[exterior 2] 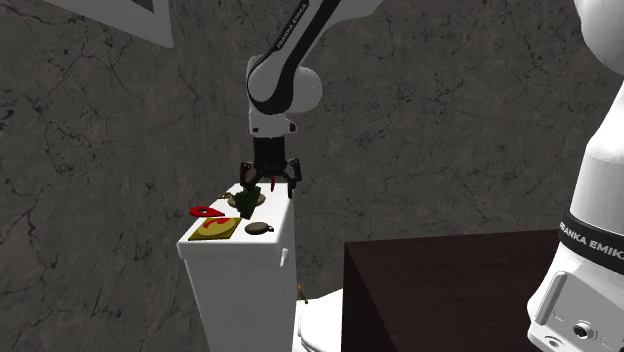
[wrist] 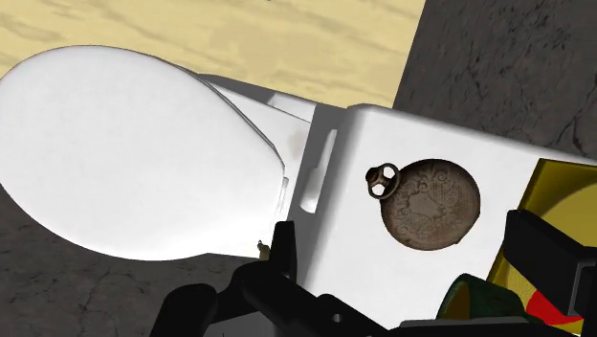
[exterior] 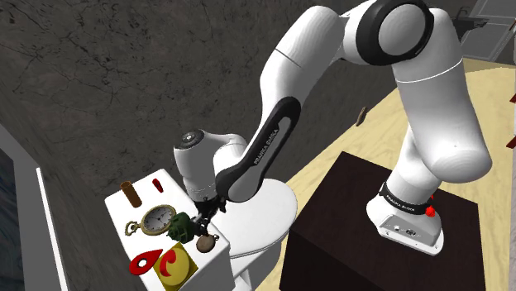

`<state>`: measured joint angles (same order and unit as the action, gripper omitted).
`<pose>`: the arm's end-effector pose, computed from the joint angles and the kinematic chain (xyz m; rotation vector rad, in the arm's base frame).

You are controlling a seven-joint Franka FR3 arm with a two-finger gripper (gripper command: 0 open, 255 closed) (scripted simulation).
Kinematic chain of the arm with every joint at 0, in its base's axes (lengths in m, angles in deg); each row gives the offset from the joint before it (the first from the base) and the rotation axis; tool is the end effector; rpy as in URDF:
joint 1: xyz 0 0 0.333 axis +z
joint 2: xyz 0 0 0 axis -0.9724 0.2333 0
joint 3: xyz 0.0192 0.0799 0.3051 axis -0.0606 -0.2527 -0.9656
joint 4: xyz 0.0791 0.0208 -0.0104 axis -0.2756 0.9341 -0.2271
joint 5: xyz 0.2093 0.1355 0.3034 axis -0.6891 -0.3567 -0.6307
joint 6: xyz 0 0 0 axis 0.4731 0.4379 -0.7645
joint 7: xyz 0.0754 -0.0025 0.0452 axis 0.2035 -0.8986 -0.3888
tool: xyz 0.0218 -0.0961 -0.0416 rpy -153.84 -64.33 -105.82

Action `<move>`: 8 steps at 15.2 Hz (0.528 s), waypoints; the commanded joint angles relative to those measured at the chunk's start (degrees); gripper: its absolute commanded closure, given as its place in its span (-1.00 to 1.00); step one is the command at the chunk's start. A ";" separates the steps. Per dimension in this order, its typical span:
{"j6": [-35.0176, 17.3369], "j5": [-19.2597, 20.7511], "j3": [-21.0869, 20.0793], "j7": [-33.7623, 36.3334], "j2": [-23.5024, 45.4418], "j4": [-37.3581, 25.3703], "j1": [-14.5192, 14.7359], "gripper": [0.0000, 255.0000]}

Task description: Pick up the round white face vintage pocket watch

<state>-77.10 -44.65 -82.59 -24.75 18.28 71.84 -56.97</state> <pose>0.4550 0.3953 0.1811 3.1168 0.2658 -0.0536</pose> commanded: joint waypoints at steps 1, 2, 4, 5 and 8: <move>0.03 1.30 0.96 1.05 4.07 -4.22 2.07 -1.00; 0.16 1.83 1.42 1.44 6.22 -6.57 3.11 -1.00; 0.56 2.60 2.20 1.96 10.17 -11.09 4.97 -1.00; 0.15 2.80 2.44 2.07 10.79 -11.31 5.16 -1.00; -1.06 3.39 3.13 2.41 12.72 -12.05 5.68 -1.00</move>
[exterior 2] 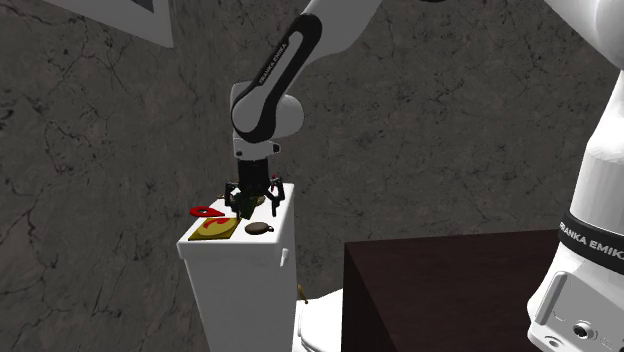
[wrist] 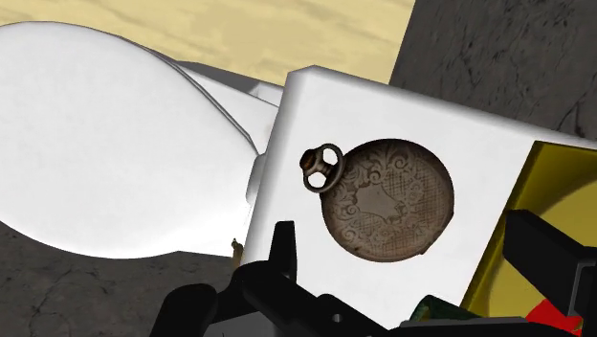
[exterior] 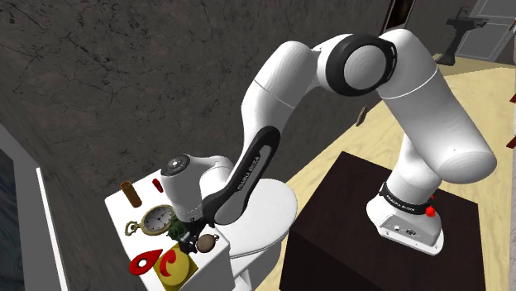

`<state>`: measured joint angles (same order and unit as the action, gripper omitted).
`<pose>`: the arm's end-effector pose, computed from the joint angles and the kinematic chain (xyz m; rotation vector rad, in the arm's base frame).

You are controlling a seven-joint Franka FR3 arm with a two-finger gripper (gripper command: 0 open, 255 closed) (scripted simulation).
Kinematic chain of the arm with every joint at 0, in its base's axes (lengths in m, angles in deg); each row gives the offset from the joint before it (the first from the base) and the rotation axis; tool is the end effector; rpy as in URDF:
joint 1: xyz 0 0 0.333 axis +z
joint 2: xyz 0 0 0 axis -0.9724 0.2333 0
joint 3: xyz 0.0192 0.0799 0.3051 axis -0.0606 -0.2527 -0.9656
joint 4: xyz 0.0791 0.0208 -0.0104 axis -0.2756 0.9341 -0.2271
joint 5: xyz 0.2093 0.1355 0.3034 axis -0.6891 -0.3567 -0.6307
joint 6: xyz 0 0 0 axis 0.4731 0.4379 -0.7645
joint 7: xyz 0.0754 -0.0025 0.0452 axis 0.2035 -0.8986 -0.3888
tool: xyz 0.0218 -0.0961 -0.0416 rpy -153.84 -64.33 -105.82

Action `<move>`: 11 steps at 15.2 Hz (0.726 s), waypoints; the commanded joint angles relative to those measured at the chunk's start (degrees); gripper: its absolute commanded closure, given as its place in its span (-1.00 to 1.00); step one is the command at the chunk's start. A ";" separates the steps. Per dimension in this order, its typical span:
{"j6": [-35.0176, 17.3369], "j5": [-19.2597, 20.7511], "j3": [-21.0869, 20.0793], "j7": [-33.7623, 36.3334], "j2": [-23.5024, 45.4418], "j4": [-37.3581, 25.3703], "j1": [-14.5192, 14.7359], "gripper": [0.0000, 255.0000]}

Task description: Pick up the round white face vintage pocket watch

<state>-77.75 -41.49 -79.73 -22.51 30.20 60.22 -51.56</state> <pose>0.4711 0.4383 0.1255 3.1178 0.2925 -0.0387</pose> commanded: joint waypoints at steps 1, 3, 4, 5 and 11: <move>-0.80 0.43 0.50 0.27 1.44 -0.70 0.44 -1.00; -1.56 0.79 0.95 0.47 2.76 -1.29 0.79 -1.00; -1.77 0.89 1.08 0.53 3.14 -1.46 0.89 -1.00; -1.78 0.89 1.08 0.53 3.14 -1.46 0.89 -1.00; -1.83 0.91 1.10 0.50 3.18 -1.45 0.87 1.00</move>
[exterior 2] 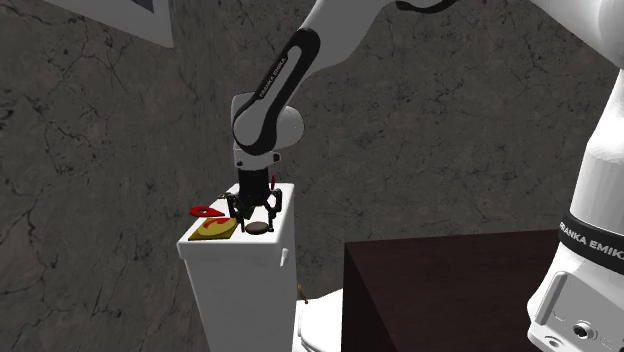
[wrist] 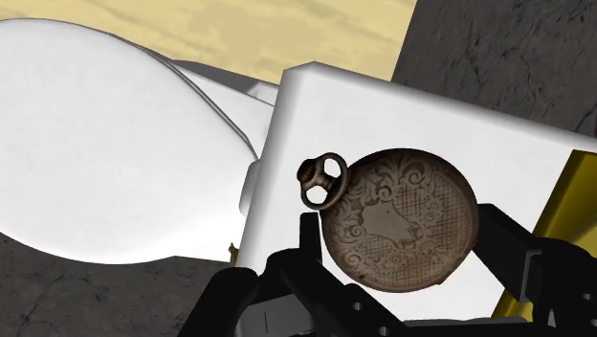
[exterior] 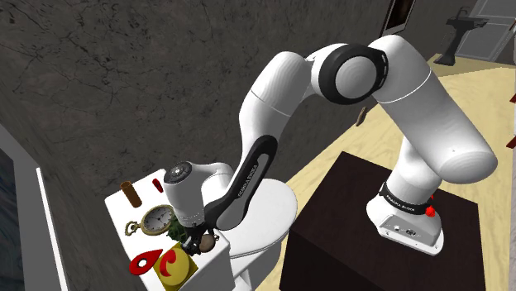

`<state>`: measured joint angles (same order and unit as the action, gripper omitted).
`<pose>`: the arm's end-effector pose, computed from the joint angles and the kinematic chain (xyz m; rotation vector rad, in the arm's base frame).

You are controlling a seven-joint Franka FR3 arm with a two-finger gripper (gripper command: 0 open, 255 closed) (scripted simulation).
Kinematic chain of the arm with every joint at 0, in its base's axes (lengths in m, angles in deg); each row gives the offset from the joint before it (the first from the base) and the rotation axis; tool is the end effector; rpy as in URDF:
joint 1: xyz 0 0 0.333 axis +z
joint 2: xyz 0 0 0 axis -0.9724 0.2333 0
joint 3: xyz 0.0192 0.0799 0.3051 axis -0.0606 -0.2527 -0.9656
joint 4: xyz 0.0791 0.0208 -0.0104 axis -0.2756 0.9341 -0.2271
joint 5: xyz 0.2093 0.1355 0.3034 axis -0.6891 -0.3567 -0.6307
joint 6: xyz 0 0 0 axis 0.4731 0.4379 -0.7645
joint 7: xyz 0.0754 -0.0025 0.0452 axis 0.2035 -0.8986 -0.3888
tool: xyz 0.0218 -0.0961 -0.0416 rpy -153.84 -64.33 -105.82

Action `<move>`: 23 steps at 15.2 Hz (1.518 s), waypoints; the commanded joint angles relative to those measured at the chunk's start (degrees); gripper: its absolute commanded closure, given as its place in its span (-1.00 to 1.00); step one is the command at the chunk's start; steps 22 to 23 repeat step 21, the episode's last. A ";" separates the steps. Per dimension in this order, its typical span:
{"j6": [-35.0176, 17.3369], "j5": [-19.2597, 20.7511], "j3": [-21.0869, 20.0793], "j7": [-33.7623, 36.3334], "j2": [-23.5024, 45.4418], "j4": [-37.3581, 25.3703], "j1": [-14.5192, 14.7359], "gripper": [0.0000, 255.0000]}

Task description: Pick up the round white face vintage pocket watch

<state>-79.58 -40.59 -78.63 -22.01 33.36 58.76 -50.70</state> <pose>0.4716 0.4386 0.1006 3.1183 0.2921 -0.0369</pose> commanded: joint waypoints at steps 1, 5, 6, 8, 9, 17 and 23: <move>0.00 0.00 0.00 0.00 0.03 0.01 0.01 1.00; 0.42 -0.19 -0.24 -0.07 -0.68 0.31 -0.14 1.00; 0.80 -0.37 -0.47 -0.17 -1.33 0.60 -0.32 1.00; 1.58 -0.75 -0.93 -0.38 -2.63 1.15 -0.67 1.00; 1.98 -0.94 -1.15 -0.49 -3.28 1.40 -0.85 1.00; 5.39 -2.68 -2.99 -1.48 -8.24 2.97 -2.23 1.00; 6.37 -3.19 -3.47 -1.78 -9.51 3.26 -2.58 1.00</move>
